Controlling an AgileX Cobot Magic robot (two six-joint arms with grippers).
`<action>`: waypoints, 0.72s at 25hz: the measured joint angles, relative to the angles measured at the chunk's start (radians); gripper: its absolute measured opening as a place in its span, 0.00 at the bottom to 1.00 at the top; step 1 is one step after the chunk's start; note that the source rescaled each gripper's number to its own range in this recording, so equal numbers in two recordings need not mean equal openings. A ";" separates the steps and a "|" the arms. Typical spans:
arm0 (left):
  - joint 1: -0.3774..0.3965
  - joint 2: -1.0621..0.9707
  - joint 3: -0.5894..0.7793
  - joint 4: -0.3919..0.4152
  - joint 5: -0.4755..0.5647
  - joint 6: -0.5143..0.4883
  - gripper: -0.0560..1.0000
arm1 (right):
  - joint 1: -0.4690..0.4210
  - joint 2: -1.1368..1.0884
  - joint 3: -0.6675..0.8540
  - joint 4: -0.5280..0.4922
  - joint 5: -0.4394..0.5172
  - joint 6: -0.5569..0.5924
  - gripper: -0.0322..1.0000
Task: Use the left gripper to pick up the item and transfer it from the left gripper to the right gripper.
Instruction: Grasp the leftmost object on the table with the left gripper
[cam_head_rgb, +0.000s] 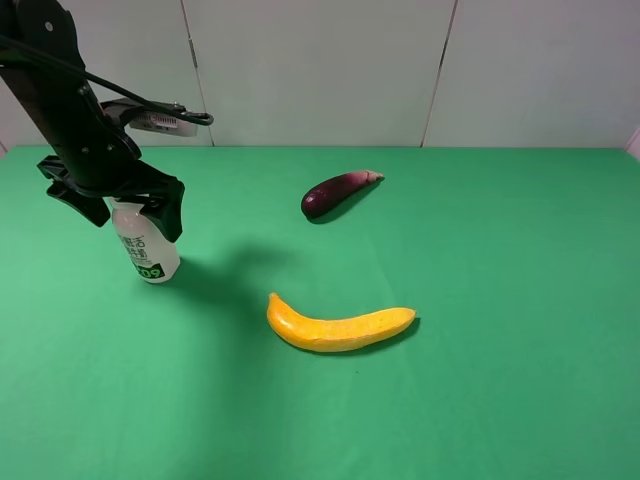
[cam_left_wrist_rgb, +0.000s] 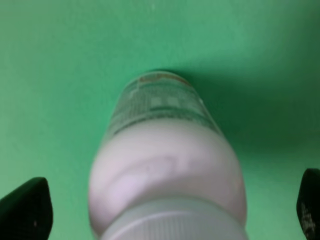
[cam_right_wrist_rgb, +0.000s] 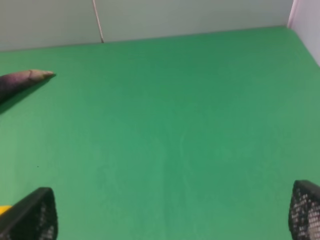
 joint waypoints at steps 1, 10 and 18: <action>0.000 0.000 0.000 0.000 -0.006 0.008 0.95 | 0.000 0.000 0.000 0.000 0.000 0.000 1.00; 0.000 0.000 0.000 0.002 -0.053 0.072 0.77 | 0.000 0.000 0.000 0.000 0.000 0.000 1.00; 0.000 0.000 0.000 0.002 -0.008 0.073 0.61 | 0.000 0.000 0.000 0.000 0.000 0.000 1.00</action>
